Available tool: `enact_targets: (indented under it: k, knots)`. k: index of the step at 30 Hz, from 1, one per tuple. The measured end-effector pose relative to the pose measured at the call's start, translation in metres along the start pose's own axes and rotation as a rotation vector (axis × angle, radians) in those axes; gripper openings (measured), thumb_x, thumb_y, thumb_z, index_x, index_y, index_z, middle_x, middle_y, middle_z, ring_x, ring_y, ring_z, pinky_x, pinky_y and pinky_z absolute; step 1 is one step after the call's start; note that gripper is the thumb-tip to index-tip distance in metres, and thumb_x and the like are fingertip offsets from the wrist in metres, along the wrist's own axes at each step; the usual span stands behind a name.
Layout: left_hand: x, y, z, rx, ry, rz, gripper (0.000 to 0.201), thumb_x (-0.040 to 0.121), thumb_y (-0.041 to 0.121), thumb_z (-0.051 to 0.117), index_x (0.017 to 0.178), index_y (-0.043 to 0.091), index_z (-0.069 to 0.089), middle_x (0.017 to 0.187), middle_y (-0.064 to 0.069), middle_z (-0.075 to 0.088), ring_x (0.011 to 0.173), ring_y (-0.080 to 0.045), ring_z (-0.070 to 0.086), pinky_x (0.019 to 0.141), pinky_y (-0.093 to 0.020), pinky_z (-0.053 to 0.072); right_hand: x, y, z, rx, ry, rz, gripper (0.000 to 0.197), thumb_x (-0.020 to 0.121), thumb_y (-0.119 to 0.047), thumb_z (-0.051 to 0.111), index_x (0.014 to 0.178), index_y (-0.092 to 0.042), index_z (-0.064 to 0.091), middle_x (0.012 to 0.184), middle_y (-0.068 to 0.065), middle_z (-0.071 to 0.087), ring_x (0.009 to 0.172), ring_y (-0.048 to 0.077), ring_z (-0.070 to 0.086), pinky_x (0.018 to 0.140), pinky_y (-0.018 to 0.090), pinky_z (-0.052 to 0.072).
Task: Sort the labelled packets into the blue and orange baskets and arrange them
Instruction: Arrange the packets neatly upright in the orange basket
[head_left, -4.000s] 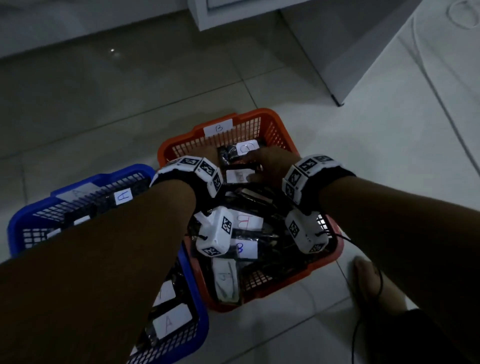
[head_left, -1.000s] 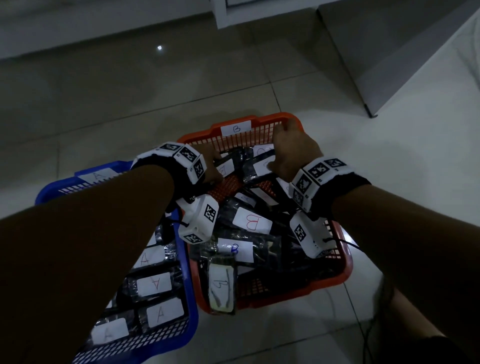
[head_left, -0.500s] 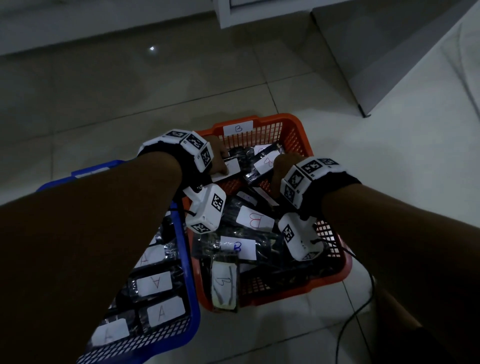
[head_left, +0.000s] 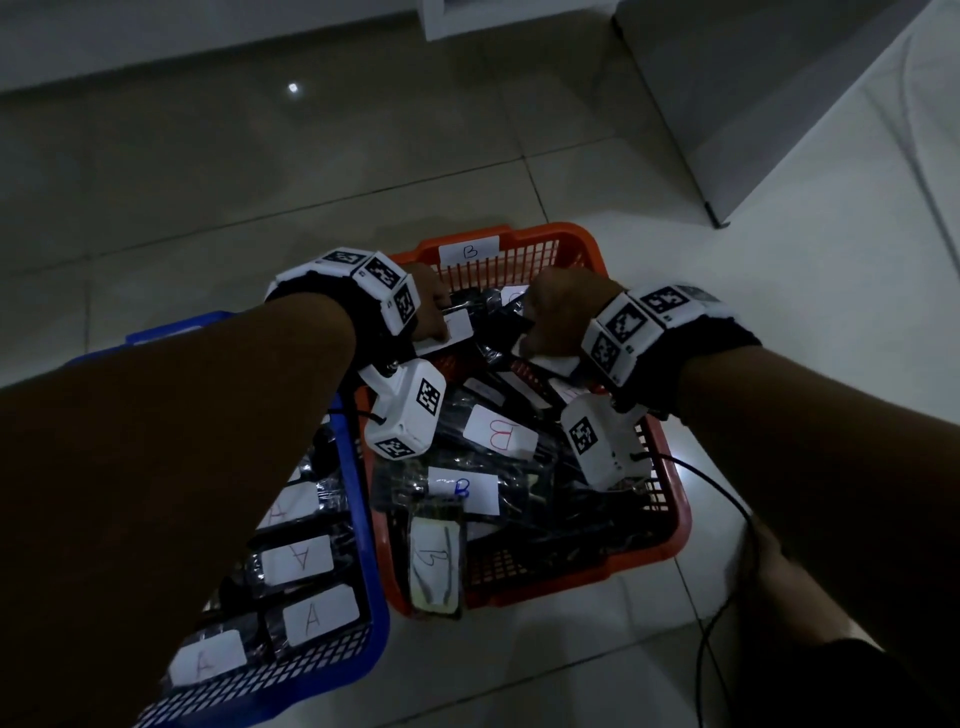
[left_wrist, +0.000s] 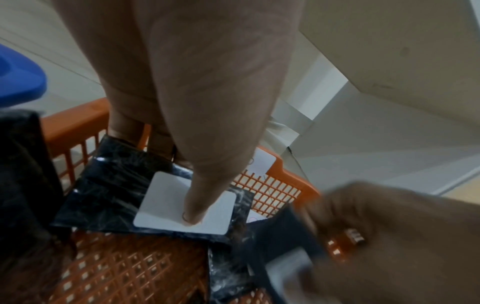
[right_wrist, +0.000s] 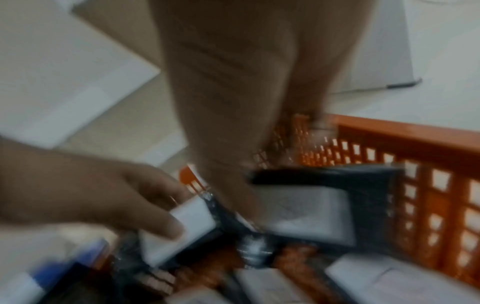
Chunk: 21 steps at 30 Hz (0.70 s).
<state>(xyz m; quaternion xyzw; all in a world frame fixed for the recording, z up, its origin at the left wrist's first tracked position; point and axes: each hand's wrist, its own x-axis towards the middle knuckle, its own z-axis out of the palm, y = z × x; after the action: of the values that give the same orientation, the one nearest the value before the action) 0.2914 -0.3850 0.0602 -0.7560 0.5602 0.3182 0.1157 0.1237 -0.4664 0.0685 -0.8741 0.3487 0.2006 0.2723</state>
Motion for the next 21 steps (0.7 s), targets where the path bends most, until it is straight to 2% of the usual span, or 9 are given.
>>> enact_targets:
  k: [3,5,7,9,14,17,19,20,21]
  knots:
    - [0.000,-0.006,0.006,-0.058,0.105,-0.026,0.017,0.087,0.021,0.067,0.085,0.014,0.051,0.088,-0.007,0.047,0.057,-0.009,0.031,0.053,-0.020,0.026,0.005,-0.007,0.003,-0.075,0.158,-0.046,0.028,0.084,-0.029,0.069,0.105,-0.011,0.064,0.097,0.005,0.068,0.090,0.022,0.065,0.075,0.033,0.056]
    - [0.000,-0.011,0.007,-0.094,0.129,-0.046,0.027,0.086,0.021,0.067,0.081,0.014,0.042,0.083,-0.005,0.040,0.054,-0.007,0.022,0.053,-0.022,0.024,0.006,-0.006,0.005,-0.110,0.187,-0.091,0.034,0.088,-0.027,0.063,0.118,-0.012,0.058,0.108,0.008,0.067,0.097,0.025,0.064,0.080,0.033,0.053]
    - [0.000,-0.013,0.007,-0.115,0.131,-0.050,0.029,0.086,0.021,0.067,0.083,0.013,0.039,0.083,-0.006,0.038,0.053,-0.007,0.019,0.056,-0.023,0.023,0.006,-0.001,0.008,-0.098,0.168,-0.103,0.043,0.092,-0.024,0.058,0.132,-0.012,0.048,0.118,0.010,0.064,0.105,0.027,0.062,0.083,0.032,0.049]
    - [-0.002,-0.012,0.007,-0.120,0.128,-0.049,0.029,0.087,0.021,0.066,0.084,0.012,0.038,0.084,-0.007,0.038,0.053,-0.008,0.018,0.052,-0.024,0.021,0.007,0.002,0.010,-0.087,0.138,-0.098,0.049,0.093,-0.023,0.056,0.138,-0.013,0.041,0.123,0.012,0.062,0.110,0.029,0.060,0.088,0.035,0.049]
    - [-0.006,-0.008,0.002,-0.067,0.075,-0.051,0.026,0.089,0.024,0.064,0.084,0.011,0.042,0.085,-0.007,0.042,0.055,-0.010,0.026,0.050,-0.019,0.018,0.008,0.003,0.008,-0.068,0.153,-0.116,0.042,0.092,-0.019,0.059,0.131,-0.010,0.049,0.120,0.011,0.063,0.110,0.027,0.060,0.086,0.031,0.046]
    - [-0.006,-0.009,-0.002,-0.012,-0.002,-0.057,0.019,0.093,0.029,0.058,0.093,0.010,0.052,0.100,-0.011,0.049,0.084,-0.022,0.047,0.057,-0.019,0.028,0.013,0.003,0.006,0.007,0.144,-0.099,0.035,0.092,-0.022,0.058,0.126,-0.013,0.054,0.114,0.008,0.065,0.104,0.026,0.062,0.077,0.027,0.046]
    - [-0.006,-0.009,-0.003,0.033,-0.016,-0.051,0.029,0.095,0.029,0.056,0.104,0.002,0.058,0.113,-0.012,0.055,0.100,-0.024,0.052,0.069,-0.018,0.038,0.014,0.003,0.002,0.105,0.169,-0.048,0.031,0.092,-0.025,0.057,0.121,-0.013,0.057,0.110,0.006,0.065,0.099,0.024,0.063,0.075,0.028,0.047]
    - [-0.007,-0.008,-0.002,0.046,-0.014,-0.056,0.032,0.094,0.029,0.056,0.108,0.000,0.060,0.121,-0.011,0.057,0.100,-0.023,0.054,0.074,-0.019,0.041,0.014,0.005,0.001,0.139,0.210,-0.029,0.029,0.091,-0.025,0.057,0.117,-0.012,0.057,0.107,0.007,0.065,0.097,0.024,0.063,0.073,0.029,0.047]
    - [-0.004,-0.009,-0.001,0.043,-0.016,-0.050,0.030,0.093,0.029,0.058,0.104,0.001,0.060,0.126,-0.011,0.058,0.094,-0.021,0.055,0.071,-0.016,0.041,0.014,0.006,0.000,0.161,0.245,-0.021,0.027,0.091,-0.025,0.056,0.115,-0.011,0.057,0.105,0.008,0.065,0.095,0.025,0.062,0.073,0.029,0.046]
